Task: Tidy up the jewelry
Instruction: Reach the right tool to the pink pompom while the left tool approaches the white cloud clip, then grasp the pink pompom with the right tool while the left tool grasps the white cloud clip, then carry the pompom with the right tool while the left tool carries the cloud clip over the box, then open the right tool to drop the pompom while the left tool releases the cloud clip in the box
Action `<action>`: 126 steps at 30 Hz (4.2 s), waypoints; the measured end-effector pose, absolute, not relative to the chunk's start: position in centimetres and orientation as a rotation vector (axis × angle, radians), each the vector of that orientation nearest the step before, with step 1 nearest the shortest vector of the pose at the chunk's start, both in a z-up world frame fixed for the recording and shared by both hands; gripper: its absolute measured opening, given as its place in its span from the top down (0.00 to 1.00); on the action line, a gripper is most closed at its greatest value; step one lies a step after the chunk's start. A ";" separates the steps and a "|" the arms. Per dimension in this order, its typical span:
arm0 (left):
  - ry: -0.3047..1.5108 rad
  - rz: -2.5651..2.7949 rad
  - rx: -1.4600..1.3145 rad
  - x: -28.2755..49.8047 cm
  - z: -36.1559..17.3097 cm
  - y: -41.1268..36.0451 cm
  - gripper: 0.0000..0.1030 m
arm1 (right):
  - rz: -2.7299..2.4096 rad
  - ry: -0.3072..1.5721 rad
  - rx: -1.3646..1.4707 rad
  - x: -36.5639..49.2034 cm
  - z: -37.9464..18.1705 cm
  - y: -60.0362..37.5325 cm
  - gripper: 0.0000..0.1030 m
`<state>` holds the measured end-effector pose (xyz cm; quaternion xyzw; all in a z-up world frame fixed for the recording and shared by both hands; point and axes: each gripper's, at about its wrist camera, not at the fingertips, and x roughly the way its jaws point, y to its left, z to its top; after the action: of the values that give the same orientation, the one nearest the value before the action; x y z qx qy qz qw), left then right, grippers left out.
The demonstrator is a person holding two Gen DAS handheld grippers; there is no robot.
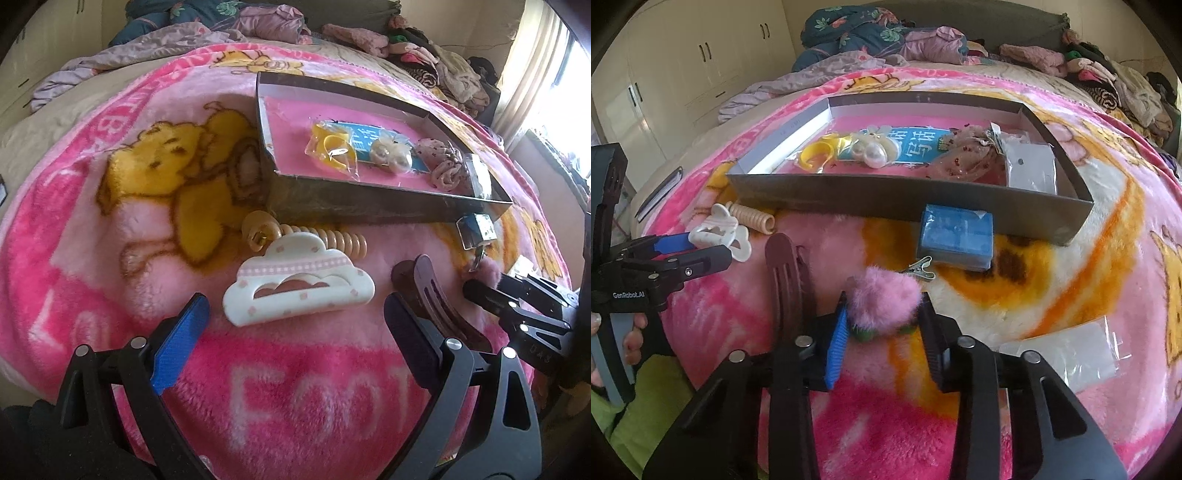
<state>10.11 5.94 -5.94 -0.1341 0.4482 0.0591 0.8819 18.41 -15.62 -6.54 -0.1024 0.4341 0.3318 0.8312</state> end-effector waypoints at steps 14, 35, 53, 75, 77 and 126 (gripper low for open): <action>0.925 0.132 -0.276 10.4 -6.0 6.1 0.32 | 0.721 0.892 -0.202 18.0 -5.4 -16.3 0.72; 0.851 0.151 -0.287 7.5 -3.2 7.9 0.32 | 0.806 0.851 -0.242 15.9 -3.0 -12.9 0.72; 0.817 0.110 -0.308 8.7 -0.6 8.7 0.32 | 0.781 0.825 -0.185 17.3 -1.3 -12.4 0.72; 0.765 -0.004 -0.266 14.4 3.1 5.8 0.32 | 0.628 0.764 -0.124 21.8 1.4 -16.4 0.72; 0.766 -0.012 -0.256 15.1 3.2 5.4 0.32 | 0.614 0.761 -0.116 22.3 1.5 -16.9 0.72; 0.881 0.060 -0.237 24.9 -2.6 8.0 0.32 | 0.681 0.891 -0.151 28.1 -3.9 -12.5 0.72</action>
<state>24.91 7.99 -2.61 -0.1146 0.4254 0.0288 0.8973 28.07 -12.48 -3.86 -0.0714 0.4220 0.3226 0.8442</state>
